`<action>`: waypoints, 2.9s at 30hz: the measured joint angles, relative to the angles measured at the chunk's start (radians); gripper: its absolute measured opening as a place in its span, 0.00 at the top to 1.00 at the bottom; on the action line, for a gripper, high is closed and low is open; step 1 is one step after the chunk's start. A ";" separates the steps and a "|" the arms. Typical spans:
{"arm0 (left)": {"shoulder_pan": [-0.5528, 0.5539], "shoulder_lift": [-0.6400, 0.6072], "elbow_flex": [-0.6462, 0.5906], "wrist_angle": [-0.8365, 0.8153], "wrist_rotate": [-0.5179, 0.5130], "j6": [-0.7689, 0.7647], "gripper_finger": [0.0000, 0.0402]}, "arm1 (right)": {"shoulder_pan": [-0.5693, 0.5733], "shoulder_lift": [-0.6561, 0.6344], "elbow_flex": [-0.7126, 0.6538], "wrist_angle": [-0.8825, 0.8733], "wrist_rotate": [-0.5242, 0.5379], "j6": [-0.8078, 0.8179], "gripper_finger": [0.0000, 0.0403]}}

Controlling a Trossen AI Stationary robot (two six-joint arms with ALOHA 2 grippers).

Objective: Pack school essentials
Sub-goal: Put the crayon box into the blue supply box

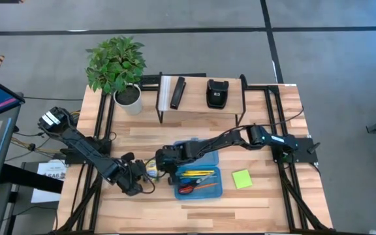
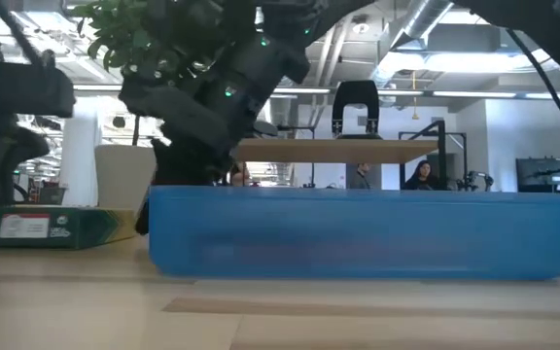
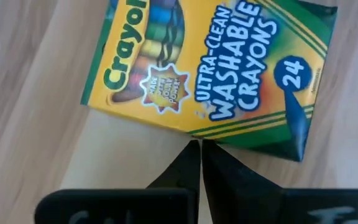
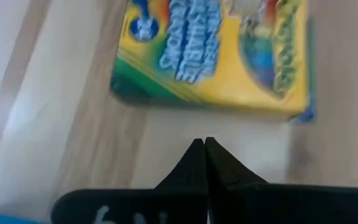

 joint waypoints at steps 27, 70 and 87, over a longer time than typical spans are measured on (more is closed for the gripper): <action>0.061 0.002 0.040 0.077 0.021 0.140 0.99 | -0.006 -0.002 0.001 0.019 -0.012 0.021 0.99; 0.120 0.032 0.226 0.357 0.028 0.467 0.99 | 0.051 -0.065 0.221 -0.544 0.011 0.068 0.99; 0.163 0.195 0.382 0.338 0.064 0.616 0.99 | 0.098 -0.105 0.209 -0.778 0.145 0.161 0.99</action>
